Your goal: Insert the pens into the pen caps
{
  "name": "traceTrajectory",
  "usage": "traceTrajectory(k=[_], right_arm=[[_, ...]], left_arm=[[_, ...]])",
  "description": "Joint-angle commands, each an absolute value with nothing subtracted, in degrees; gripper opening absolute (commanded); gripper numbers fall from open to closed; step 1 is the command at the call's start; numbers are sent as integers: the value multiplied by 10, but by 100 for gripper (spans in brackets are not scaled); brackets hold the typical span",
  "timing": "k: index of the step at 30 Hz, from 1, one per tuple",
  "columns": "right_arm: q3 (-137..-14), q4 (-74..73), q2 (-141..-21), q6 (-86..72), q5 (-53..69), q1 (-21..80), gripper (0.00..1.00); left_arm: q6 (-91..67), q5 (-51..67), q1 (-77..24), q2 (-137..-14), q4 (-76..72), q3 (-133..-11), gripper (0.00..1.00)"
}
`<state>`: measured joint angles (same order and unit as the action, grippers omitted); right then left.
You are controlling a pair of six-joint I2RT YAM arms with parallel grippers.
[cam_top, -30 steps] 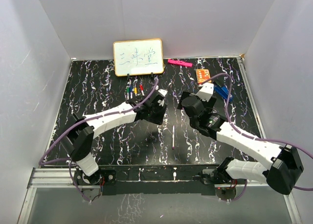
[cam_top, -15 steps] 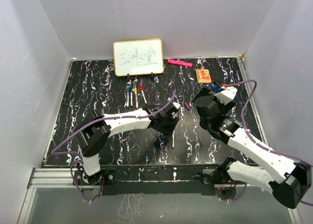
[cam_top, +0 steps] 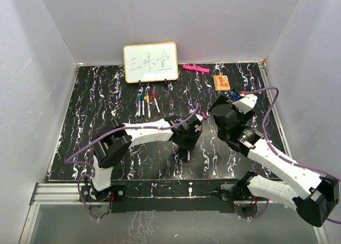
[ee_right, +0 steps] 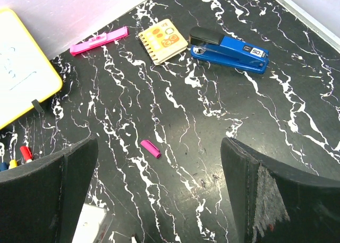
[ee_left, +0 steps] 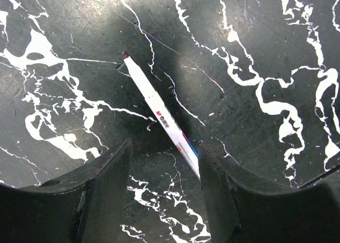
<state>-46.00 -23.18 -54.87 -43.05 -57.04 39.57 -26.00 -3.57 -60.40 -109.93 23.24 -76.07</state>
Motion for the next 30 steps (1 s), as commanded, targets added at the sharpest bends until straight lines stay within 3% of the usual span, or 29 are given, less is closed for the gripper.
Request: traceTrajectory(k=[1, 12, 22, 27, 30], right_arm=[[-463, -220, -547, -438, -571, 393, 98], [-456, -201, -538, -432, -558, 392, 98], [-440, -173, -526, -434, -550, 391, 98], [-439, -174, -526, -430, -548, 391, 98], [-436, -174, -521, -430, -546, 391, 98]], left_arm=[[-268, -41, -609, -1115, 267, -786, 52], [-270, -67, -609, -1152, 320, -788, 51], [-240, -210, -609, -1197, 472, -805, 45], [-231, -204, -603, -1195, 457, -777, 33], [-209, -159, -579, -1177, 423, -753, 32]])
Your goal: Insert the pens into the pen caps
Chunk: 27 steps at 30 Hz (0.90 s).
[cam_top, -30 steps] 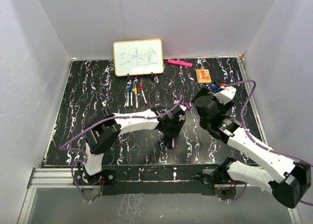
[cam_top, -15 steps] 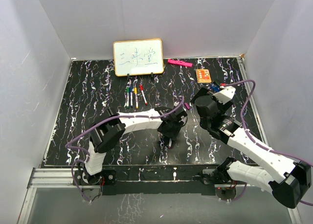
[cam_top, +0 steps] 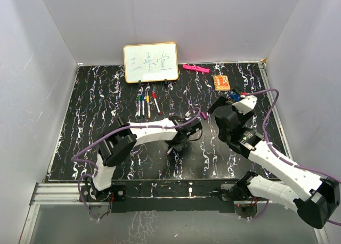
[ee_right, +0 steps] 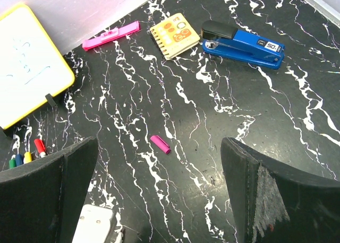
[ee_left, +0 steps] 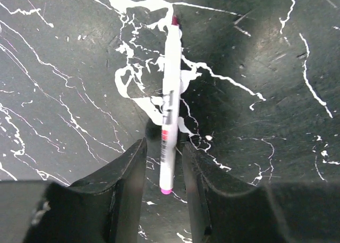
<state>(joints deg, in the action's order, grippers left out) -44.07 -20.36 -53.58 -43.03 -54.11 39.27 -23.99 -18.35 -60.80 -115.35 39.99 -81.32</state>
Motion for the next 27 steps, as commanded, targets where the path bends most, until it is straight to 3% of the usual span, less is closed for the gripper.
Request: traceTrajectory(k=[1, 15, 27], right_arm=[[-435, -173, -520, -432, -546, 391, 98], [-431, -166, -520, -433, -540, 391, 98], [-419, -147, -516, -432, -542, 391, 98]], left_arm=[[-201, -136, -569, -1168, 409, -745, 32], [-136, -22, -492, -1197, 351, -739, 33], [-150, -89, -474, -1244, 390, -756, 29]])
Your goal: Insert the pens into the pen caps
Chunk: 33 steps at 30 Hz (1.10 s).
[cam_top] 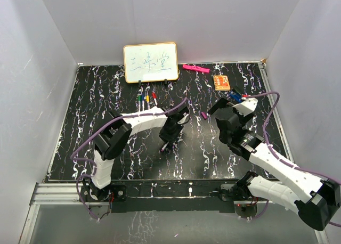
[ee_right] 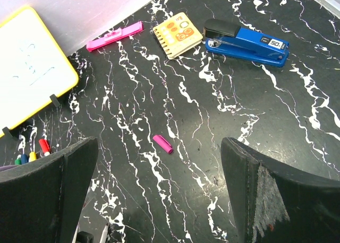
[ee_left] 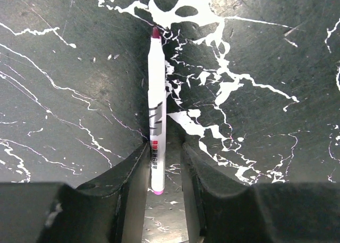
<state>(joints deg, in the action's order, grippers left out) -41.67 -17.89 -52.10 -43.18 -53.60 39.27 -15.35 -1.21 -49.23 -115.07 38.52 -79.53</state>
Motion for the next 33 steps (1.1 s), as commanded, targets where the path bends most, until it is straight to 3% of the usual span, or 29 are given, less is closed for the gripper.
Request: traceTrajectory(k=[1, 6, 14, 19, 25, 33], right_arm=[[-419, -146, -515, -432, -541, 391, 98], [-415, -142, -510, -431, -542, 391, 97], [-413, -137, -498, -431, -553, 391, 83], [-413, -128, -504, -418, -561, 391, 77], [-417, -129, -529, -383, -560, 391, 84], [-457, -144, -602, -317, -441, 330, 77]], left_arm=[[-154, -100, -474, -1250, 393, -757, 28], [-168, -127, -474, -1272, 392, -754, 25], [-184, -158, -474, -1294, 382, -746, 0], [-185, -152, -474, -1295, 378, -754, 0], [-175, -116, -473, -1254, 360, -750, 0], [-173, -96, -474, -1143, 341, -733, 0]])
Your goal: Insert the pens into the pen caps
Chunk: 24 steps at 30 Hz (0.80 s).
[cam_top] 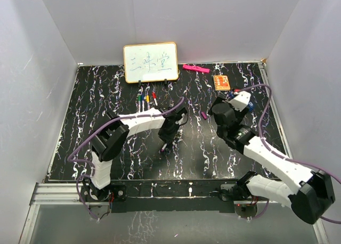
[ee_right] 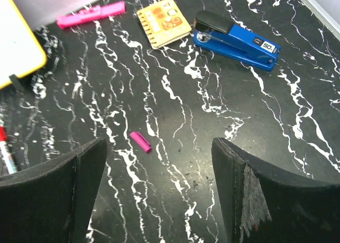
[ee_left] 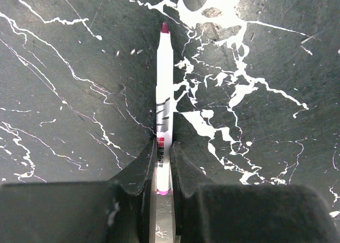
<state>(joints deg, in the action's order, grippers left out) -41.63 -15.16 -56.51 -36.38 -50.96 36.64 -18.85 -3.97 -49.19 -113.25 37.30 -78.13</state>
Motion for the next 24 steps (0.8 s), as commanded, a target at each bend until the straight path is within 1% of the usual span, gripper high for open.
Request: traceTrajectory(k=[1, 5, 7, 9, 18, 24], right_arm=[[-466, -149, -620, -307, -413, 310, 76], [-512, -181, -706, -277, -304, 259, 74], [-537, -202, -757, -267, -294, 254, 71], [-556, -217, -789, -260, -292, 254, 70], [-581, -198, -865, -223, -252, 254, 68], [-621, -205, -932, -193, -227, 253, 58]], left_arm=[[-174, -93, -473, -1128, 336, -728, 0], [-178, -85, -474, -1061, 313, -703, 0], [-182, -81, -474, -1026, 299, -685, 0], [-187, -79, -474, -990, 285, -666, 0], [-196, -57, -474, -854, 214, -588, 0], [-206, -38, -474, -810, 172, -549, 0]])
